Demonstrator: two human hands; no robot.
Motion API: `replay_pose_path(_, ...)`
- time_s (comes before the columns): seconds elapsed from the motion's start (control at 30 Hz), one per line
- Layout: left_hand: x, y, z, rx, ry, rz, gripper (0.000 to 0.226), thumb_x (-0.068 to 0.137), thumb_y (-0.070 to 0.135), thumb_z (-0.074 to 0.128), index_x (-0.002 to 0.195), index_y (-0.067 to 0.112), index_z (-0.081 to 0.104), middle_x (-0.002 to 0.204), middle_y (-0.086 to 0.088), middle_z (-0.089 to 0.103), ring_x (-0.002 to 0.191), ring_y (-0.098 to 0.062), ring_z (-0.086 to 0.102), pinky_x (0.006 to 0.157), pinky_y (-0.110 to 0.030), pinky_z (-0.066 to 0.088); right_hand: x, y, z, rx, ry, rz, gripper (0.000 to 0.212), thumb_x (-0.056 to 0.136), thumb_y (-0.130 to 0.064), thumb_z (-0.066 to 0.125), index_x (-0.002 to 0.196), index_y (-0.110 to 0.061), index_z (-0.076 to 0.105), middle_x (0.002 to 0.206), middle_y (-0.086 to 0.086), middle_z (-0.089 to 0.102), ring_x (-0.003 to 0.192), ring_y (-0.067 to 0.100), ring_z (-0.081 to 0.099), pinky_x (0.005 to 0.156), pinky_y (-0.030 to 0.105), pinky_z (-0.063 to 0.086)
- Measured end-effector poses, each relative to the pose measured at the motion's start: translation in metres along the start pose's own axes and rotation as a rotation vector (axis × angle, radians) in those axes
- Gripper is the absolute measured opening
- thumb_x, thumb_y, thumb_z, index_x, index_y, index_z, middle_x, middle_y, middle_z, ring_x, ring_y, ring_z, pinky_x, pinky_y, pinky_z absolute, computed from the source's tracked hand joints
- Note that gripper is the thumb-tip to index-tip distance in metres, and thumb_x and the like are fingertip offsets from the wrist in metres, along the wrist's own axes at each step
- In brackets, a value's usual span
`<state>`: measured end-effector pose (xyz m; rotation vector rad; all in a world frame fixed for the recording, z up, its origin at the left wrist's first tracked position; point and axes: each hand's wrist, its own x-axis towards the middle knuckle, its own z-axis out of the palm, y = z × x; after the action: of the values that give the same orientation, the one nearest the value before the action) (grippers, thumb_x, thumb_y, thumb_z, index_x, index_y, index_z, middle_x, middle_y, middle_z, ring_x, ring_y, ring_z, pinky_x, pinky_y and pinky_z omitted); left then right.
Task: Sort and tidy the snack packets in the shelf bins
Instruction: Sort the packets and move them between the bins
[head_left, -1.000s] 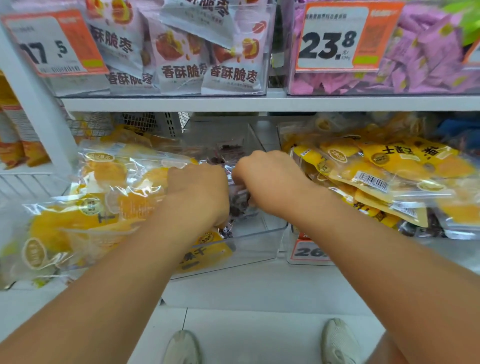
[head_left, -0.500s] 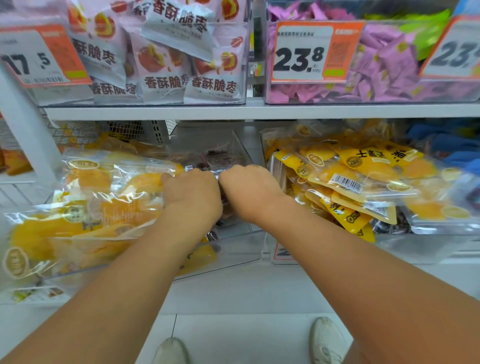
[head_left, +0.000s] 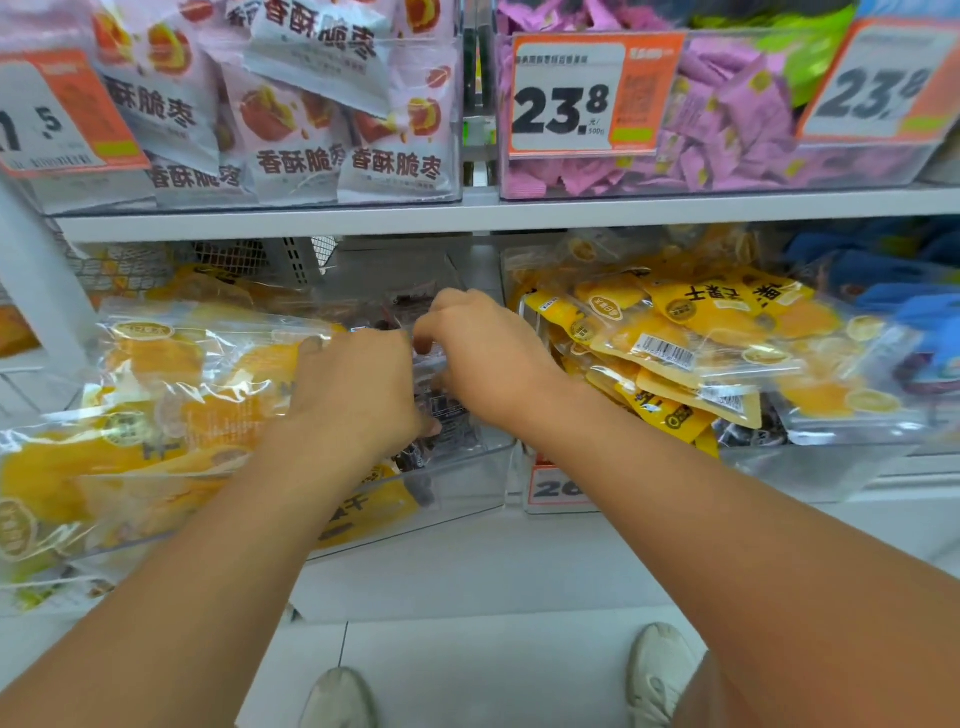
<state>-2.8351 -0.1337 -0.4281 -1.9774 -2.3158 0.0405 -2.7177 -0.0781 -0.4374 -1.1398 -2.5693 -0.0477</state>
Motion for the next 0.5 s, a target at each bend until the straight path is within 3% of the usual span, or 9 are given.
replay_pose_path(0.1, -0.011, 0.008, -0.016, -0.002, 0.188, 0.061, 0.058, 0.075, 0.061, 0.073, 0.118, 0.026, 0.058, 0.109, -0.003, 0.066, 0.105, -0.029, 0.060, 0.087, -0.041, 0.047, -0.037, 0.005, -0.032, 0.046, 0.062, 0.024, 0.023, 0.086, -0.019, 0.070, 0.107, -0.026, 0.069, 0.108, -0.001, 0.064, 0.100, 0.022, 0.060, 0.075, 0.038, 0.054)
replay_pose_path(0.13, -0.016, 0.014, -0.022, -0.073, 0.276, 0.116, 0.046, 0.078, 0.057, 0.071, 0.110, 0.026, 0.060, 0.106, -0.002, 0.066, 0.101, -0.029, 0.061, 0.083, -0.041, 0.049, -0.056, 0.012, -0.044, 0.049, 0.052, 0.081, 0.013, 0.087, -0.023, 0.067, 0.098, -0.027, 0.071, 0.098, -0.003, 0.068, 0.090, 0.020, 0.063, 0.073, 0.038, 0.056)
replay_pose_path(0.2, -0.028, 0.030, -0.029, -0.310, 0.390, 0.262, 0.024, 0.083, 0.052, 0.066, 0.090, 0.029, 0.063, 0.090, 0.006, 0.066, 0.088, -0.023, 0.063, 0.075, -0.040, 0.053, -0.096, 0.034, -0.065, 0.012, -0.006, 0.239, 0.013, 0.083, -0.025, 0.061, 0.080, -0.022, 0.073, 0.076, -0.002, 0.070, 0.072, 0.020, 0.064, 0.065, 0.036, 0.057)
replay_pose_path(0.27, -0.035, 0.054, -0.028, -0.511, 0.360, 0.429, 0.023, 0.085, 0.053, 0.058, 0.079, 0.031, 0.065, 0.077, 0.015, 0.064, 0.076, -0.012, 0.062, 0.070, -0.038, 0.055, -0.130, 0.063, -0.082, -0.039, -0.104, 0.411, 0.018, 0.080, -0.022, 0.059, 0.072, -0.018, 0.074, 0.068, 0.003, 0.068, 0.067, 0.022, 0.063, 0.065, 0.034, 0.055)
replay_pose_path(0.33, -0.035, 0.078, -0.014, -0.554, 0.255, 0.581, 0.028, 0.086, 0.054, 0.054, 0.076, 0.031, 0.068, 0.074, 0.017, 0.063, 0.073, -0.007, 0.061, 0.069, -0.038, 0.055, -0.149, 0.087, -0.091, -0.112, -0.255, 0.511, 0.021, 0.085, -0.018, 0.058, 0.074, -0.015, 0.075, 0.074, 0.006, 0.068, 0.072, 0.022, 0.060, 0.070, 0.027, 0.046)
replay_pose_path(0.4, -0.026, 0.099, 0.001, -0.477, 0.176, 0.660, 0.030, 0.089, 0.051, 0.054, 0.077, 0.028, 0.070, 0.077, 0.015, 0.066, 0.075, -0.011, 0.061, 0.070, -0.039, 0.055, -0.155, 0.103, -0.089, -0.144, -0.348, 0.519, 0.024, 0.091, -0.014, 0.055, 0.085, -0.015, 0.078, 0.086, 0.007, 0.069, 0.080, 0.023, 0.059, 0.073, 0.027, 0.045)
replay_pose_path(0.5, -0.012, 0.117, 0.010, -0.399, 0.103, 0.639, 0.032, 0.091, 0.054, 0.059, 0.078, 0.025, 0.067, 0.078, 0.010, 0.066, 0.079, -0.016, 0.061, 0.069, -0.038, 0.053, -0.159, 0.117, -0.084, -0.151, -0.366, 0.457, 0.029, 0.090, -0.009, 0.057, 0.101, -0.024, 0.078, 0.100, 0.006, 0.069, 0.090, 0.024, 0.058, 0.072, 0.031, 0.049)
